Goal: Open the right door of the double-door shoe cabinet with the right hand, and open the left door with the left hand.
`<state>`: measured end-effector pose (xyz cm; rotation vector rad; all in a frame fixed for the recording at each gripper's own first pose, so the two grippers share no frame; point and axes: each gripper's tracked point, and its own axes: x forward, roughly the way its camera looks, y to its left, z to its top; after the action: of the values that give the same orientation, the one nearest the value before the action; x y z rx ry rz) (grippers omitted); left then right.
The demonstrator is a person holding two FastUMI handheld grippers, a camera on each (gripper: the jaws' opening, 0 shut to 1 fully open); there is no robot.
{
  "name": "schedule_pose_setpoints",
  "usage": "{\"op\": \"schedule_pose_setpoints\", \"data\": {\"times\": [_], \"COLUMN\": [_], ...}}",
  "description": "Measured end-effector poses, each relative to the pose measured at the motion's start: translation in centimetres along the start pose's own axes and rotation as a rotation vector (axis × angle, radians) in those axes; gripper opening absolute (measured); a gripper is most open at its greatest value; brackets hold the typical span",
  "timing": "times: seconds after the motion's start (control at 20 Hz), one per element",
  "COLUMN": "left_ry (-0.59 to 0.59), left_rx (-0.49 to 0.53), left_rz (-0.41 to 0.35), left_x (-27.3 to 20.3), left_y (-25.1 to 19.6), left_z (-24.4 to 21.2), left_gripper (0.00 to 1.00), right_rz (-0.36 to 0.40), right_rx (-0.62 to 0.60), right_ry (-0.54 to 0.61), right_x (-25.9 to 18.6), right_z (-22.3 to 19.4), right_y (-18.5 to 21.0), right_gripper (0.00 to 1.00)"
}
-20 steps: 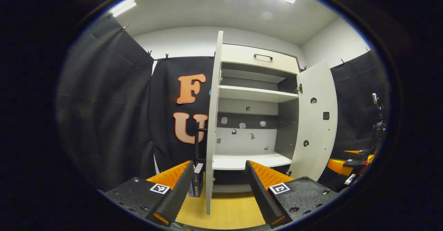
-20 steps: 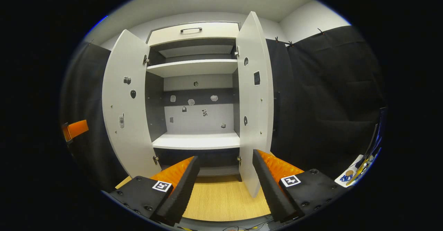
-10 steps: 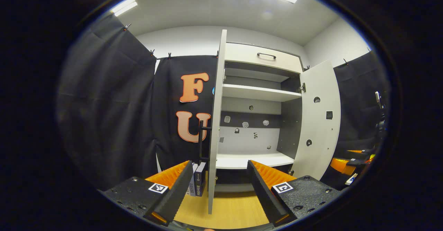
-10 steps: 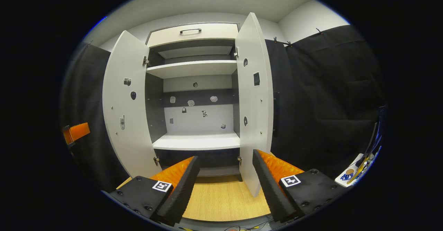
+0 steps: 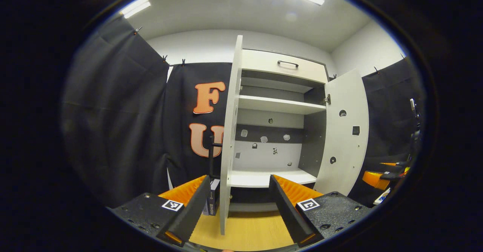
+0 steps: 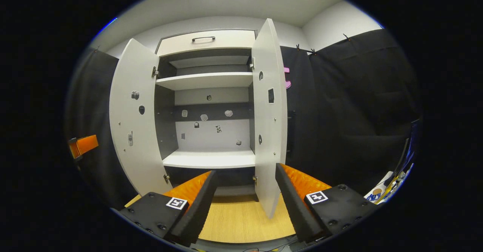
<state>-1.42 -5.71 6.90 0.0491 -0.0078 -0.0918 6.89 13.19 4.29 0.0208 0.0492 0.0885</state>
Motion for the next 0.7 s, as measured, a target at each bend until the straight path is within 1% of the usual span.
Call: {"op": "schedule_pose_setpoints", "data": {"times": [0.05, 0.15, 0.25, 0.3, 0.35, 0.55, 0.65, 0.7], "left_ry": [0.000, 0.003, 0.010, 0.013, 0.016, 0.009, -0.004, -0.017], "left_rx": [-0.004, -0.009, -0.018, -0.024, -0.026, 0.003, 0.010, 0.009], "left_rz": [0.002, -0.004, -0.011, -0.017, -0.019, -0.020, -0.035, -0.054], "left_x": [0.0, 0.1, 0.1, 0.1, 0.0, 0.3, 0.4, 0.6], "left_y": [-0.3, -1.0, -1.4, -1.6, -1.5, -0.7, -0.5, -0.7], "left_z": [0.1, 0.1, -0.3, -0.4, -0.6, -0.5, -0.2, 0.0], "left_gripper": [0.94, 0.94, 0.94, 0.96, 0.94, 0.94, 0.94, 0.94], "right_rz": [-0.006, -0.019, -0.022, -0.027, -0.030, -0.048, -0.056, -0.061], "right_rx": [-0.003, 0.001, 0.006, 0.008, 0.008, 0.012, 0.021, 0.023], "right_ry": [-0.009, -0.025, -0.024, -0.022, -0.020, -0.022, -0.029, -0.035], "right_x": [-0.1, -0.1, -0.3, -0.2, -0.3, -0.3, -0.4, -0.4], "right_z": [0.5, 1.0, 0.8, 0.6, 0.4, 0.0, 0.0, 0.0], "right_y": [-0.5, -1.4, -1.7, -1.8, -1.8, -1.4, -1.0, -0.8], "right_gripper": [0.89, 0.89, 0.89, 0.89, 0.89, 0.89, 0.89, 0.89]}}
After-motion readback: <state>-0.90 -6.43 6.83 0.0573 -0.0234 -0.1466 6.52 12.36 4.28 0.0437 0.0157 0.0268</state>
